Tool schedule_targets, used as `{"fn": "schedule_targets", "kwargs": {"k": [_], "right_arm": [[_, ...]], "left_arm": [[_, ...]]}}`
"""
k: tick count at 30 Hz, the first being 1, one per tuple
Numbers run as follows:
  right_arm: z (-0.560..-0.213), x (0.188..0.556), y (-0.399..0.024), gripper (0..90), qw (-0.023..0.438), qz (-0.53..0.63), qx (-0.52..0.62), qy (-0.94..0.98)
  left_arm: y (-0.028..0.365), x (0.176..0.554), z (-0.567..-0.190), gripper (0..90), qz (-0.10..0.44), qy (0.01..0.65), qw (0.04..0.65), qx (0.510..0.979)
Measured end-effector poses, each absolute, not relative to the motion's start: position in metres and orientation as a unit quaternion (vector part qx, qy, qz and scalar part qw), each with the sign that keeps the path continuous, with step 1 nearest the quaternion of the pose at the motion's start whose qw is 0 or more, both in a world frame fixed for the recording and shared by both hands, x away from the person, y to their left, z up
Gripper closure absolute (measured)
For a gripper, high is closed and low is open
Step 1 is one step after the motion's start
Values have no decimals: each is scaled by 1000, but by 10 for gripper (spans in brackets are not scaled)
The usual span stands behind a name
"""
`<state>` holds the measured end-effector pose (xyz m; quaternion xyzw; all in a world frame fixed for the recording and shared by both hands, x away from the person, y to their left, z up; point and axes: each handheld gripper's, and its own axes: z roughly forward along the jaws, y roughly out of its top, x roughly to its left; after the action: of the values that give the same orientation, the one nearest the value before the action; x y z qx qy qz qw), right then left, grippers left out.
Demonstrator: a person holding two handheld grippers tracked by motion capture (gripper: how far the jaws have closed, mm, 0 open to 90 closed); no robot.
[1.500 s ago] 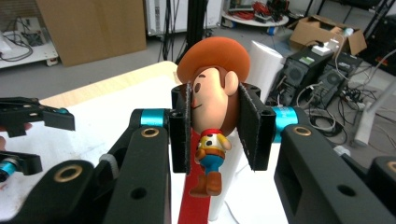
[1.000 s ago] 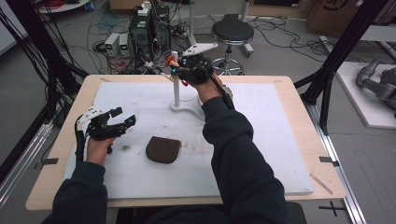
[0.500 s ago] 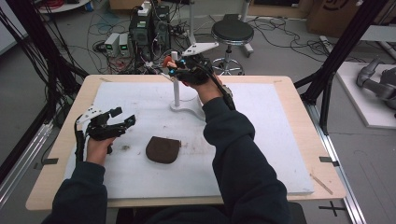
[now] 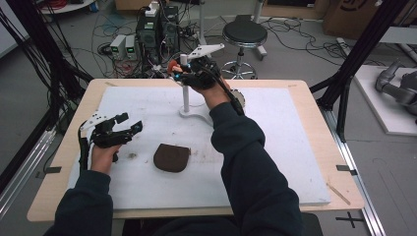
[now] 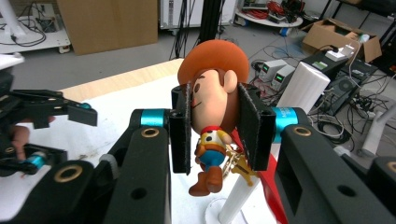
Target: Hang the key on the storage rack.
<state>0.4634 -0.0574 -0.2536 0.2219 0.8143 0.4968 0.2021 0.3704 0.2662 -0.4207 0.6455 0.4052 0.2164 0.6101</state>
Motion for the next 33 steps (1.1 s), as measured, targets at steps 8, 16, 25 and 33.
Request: {"fn": "schedule_targets", "kwargs": {"k": [8, 16, 25, 33], "right_arm": [[-250, 458, -62, 684, 184, 506, 222, 813], [-254, 465, -65, 684, 189, 505, 240, 807], [-250, 464, -74, 684, 200, 503, 246, 804], [-252, 468, -76, 684, 199, 503, 253, 802]], "left_arm": [[266, 370, -420, 189, 217, 402, 609, 648], [267, 370, -421, 189, 215, 405, 610, 646], [266, 370, -420, 189, 215, 404, 610, 647], [266, 370, -421, 189, 215, 405, 609, 647]]}}
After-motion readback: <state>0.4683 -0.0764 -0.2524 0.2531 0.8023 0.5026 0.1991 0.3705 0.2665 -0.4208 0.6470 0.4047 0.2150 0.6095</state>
